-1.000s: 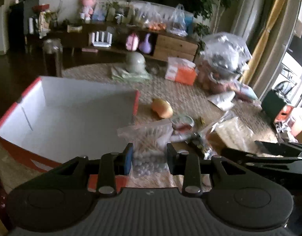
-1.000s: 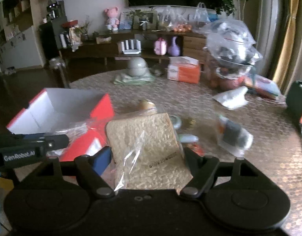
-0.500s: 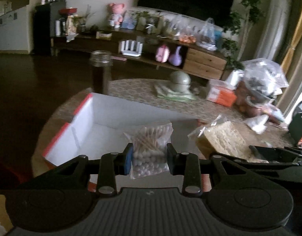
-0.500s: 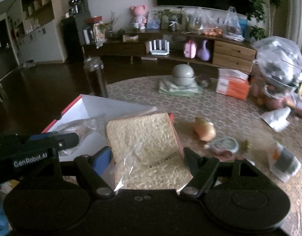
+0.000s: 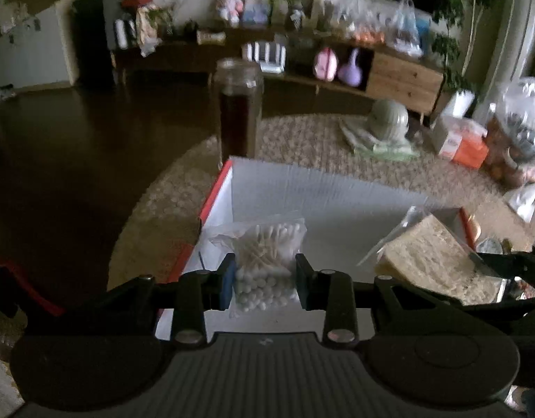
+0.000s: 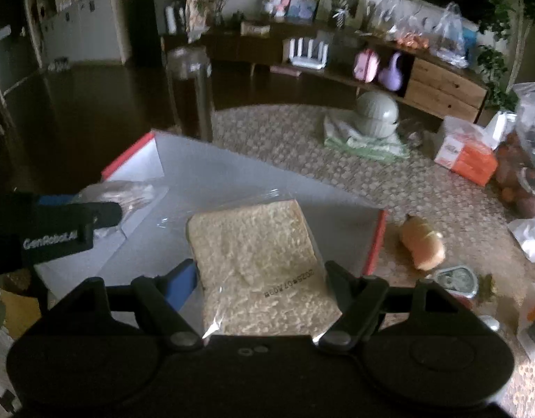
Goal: Organize objects
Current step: 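Carry the cotton swab bag and bread bag over the red shoebox with both tools, then lower both bags into the shoebox and open both tools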
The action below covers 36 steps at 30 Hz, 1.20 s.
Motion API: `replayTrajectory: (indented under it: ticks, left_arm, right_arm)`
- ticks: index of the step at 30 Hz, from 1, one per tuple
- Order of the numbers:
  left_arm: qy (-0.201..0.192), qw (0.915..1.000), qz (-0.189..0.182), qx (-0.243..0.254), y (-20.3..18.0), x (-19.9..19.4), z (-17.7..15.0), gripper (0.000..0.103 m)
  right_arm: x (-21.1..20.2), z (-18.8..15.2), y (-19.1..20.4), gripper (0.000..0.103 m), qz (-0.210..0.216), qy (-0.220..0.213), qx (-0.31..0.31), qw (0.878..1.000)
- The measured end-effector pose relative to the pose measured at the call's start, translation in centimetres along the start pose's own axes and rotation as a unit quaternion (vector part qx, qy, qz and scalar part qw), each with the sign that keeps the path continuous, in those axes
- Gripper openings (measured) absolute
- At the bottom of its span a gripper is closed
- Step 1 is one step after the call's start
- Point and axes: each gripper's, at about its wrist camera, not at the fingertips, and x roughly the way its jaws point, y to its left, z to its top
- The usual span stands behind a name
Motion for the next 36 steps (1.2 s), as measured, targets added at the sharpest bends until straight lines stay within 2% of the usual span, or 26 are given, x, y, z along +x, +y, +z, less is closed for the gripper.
replayTrajectory:
  ticks: [3, 8, 20, 24, 28, 33, 36]
  left_arm:
    - [0.022, 0.9996, -0.007, 0.019, -0.1, 2.1, 0.3, 0.034]
    - [0.062, 0.9967, 0.007, 0.052, -1.0, 5.8, 0.4, 0.034]
    - [0.160, 0.9861, -0.003, 0.045, -0.4, 10.0, 0.4, 0.034]
    - [0.179, 0.9831, -0.004, 0.037, -0.3, 10.4, 0.1, 0.035]
    - [0.184, 0.9823, -0.017, 0.029, -0.2, 10.2, 0.0, 0.050]
    - [0.174, 0.9842, -0.026, 0.021, -0.6, 9.4, 0.0, 0.060]
    - [0.164, 0.9857, -0.036, 0.012, -1.0, 9.0, 0.3, 0.070]
  right_arm:
    - [1.6, 0.0, 0.6, 0.078, 0.005, 0.016, -0.012, 1.000]
    - [4.1, -0.3, 1.8, 0.078, 0.008, 0.042, -0.018, 0.999]
    - [7.9, -0.1, 1.8, 0.078, -0.004, 0.129, 0.003, 0.992]
    - [8.0, -0.1, 1.6, 0.079, -0.003, 0.130, 0.015, 0.991]
    - [7.9, -0.1, 1.8, 0.079, 0.000, 0.132, 0.009, 0.991]
    - [7.2, 0.0, 1.8, 0.082, 0.014, 0.124, 0.007, 0.992]
    - [6.5, 0.0, 1.6, 0.085, 0.022, 0.117, 0.010, 0.993]
